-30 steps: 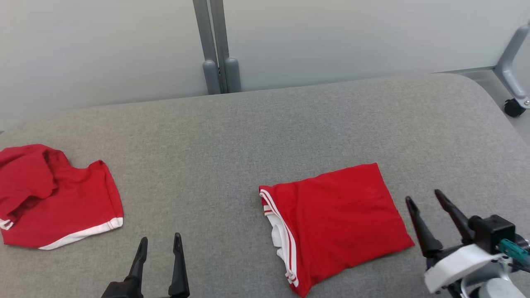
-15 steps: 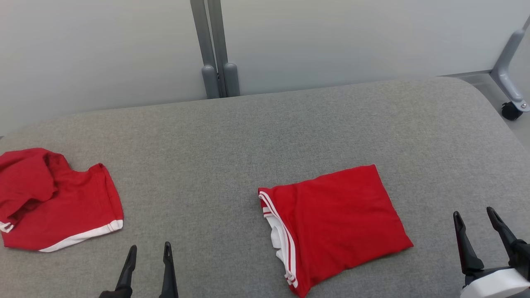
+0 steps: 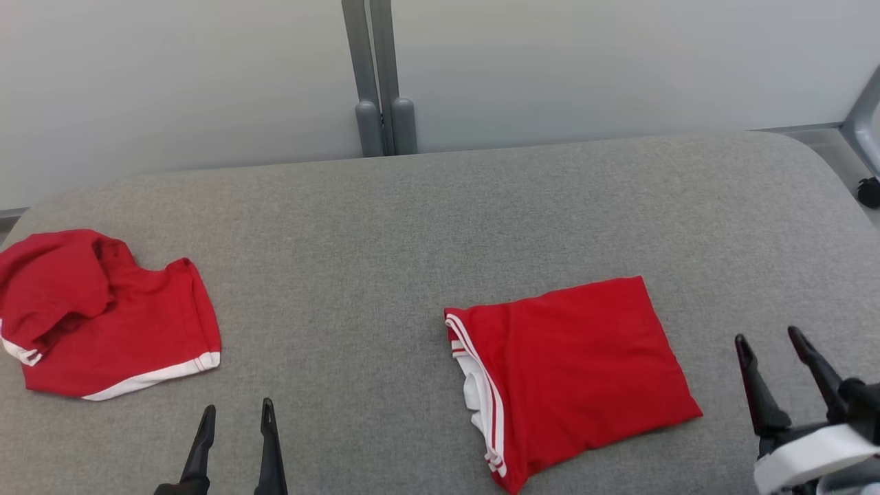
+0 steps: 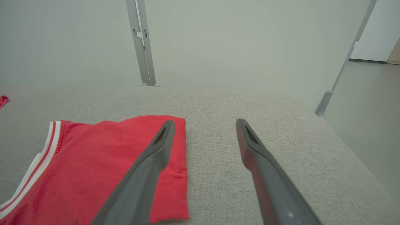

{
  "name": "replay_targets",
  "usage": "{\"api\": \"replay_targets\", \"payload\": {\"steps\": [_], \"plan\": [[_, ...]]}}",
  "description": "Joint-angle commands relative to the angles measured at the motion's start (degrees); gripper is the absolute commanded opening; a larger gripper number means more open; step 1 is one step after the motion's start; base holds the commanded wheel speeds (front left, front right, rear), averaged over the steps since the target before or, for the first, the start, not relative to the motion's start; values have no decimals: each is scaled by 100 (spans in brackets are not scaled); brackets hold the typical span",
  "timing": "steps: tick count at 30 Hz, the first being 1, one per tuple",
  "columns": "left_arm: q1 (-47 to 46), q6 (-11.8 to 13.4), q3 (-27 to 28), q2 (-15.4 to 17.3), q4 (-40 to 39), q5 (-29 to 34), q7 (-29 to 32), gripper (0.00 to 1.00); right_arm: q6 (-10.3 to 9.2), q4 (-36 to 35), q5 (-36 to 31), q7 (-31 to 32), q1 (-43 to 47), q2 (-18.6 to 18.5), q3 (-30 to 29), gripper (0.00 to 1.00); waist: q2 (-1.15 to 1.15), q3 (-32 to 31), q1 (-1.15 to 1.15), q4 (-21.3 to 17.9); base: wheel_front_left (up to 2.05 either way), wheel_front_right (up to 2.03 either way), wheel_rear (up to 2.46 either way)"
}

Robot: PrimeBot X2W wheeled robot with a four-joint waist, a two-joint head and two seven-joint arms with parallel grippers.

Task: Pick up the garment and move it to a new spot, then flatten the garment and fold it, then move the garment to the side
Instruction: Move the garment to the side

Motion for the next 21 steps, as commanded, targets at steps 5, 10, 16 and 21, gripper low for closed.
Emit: {"api": "replay_targets", "payload": {"steps": [5, 10, 16, 21], "plan": [[-157, 51, -90, 16, -91, -9, 1, 100, -7, 392, 1296, 946, -710, -707, 759, 100, 0, 319, 0, 230, 0, 0, 0], [-349, 144, -183, 16, -129, -99, 1, 100, -2, 928, 2228, 2589, -1435, -992, 1122, 100, 0, 658, 0, 525, 0, 0, 0], [-523, 241, -367, 16, -158, -170, 1, 100, -7, 1598, 2539, 3365, -2020, -1027, 1398, 100, 0, 972, 0, 845, 0, 0, 0], [-634, 319, -455, 17, -227, -211, 1, 100, -3, 1949, 2836, 3662, -2324, -888, 1406, 37, 0, 1217, 0, 911, 0, 0, 0]]}}
